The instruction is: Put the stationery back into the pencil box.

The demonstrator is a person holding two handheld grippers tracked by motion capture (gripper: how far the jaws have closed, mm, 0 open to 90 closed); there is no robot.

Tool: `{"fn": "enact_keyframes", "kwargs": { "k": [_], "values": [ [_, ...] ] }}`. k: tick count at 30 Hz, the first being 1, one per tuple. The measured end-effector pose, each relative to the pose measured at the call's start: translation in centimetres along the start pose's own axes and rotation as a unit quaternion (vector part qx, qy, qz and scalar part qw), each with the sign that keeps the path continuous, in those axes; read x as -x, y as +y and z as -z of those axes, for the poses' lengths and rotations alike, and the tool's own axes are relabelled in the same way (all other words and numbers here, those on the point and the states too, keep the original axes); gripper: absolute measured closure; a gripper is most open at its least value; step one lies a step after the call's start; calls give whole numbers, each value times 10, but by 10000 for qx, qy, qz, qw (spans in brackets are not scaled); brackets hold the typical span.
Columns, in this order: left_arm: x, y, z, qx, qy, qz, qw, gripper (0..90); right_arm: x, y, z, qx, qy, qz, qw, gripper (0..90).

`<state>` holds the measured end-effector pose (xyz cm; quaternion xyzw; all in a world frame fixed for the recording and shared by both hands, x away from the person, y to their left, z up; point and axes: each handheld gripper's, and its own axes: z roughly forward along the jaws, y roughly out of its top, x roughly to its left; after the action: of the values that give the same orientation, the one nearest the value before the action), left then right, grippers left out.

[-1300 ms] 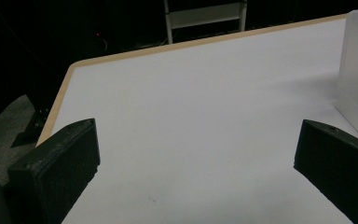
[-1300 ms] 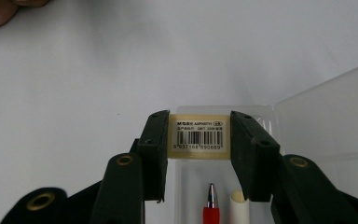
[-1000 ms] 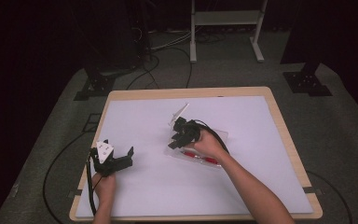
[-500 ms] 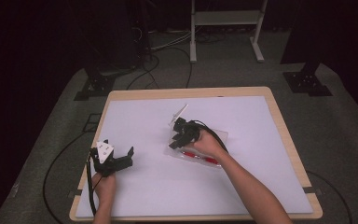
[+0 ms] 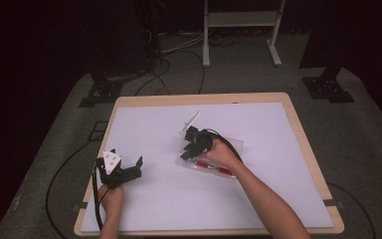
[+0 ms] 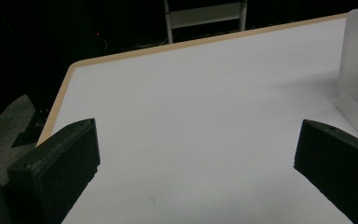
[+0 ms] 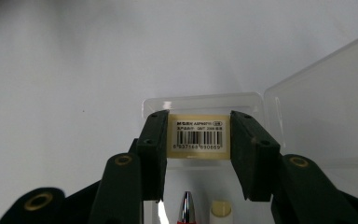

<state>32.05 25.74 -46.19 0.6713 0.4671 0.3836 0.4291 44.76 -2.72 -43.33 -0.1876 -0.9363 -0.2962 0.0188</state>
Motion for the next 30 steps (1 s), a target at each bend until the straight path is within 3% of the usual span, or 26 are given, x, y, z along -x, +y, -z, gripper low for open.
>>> {"fn": "enact_keyframes", "kwargs": {
  "k": [20,22,30],
  "values": [
    [0,0,0,-12,5,-6,10000,0,2,0,-4,45,99,-7,9999,568],
    [0,0,0,-11,0,-6,10000,0,3,0,-5,73,97,-29,9999,523],
    [0,0,0,-19,7,-8,10000,0,1,0,5,232,102,54,9997,483]
  ]
}}
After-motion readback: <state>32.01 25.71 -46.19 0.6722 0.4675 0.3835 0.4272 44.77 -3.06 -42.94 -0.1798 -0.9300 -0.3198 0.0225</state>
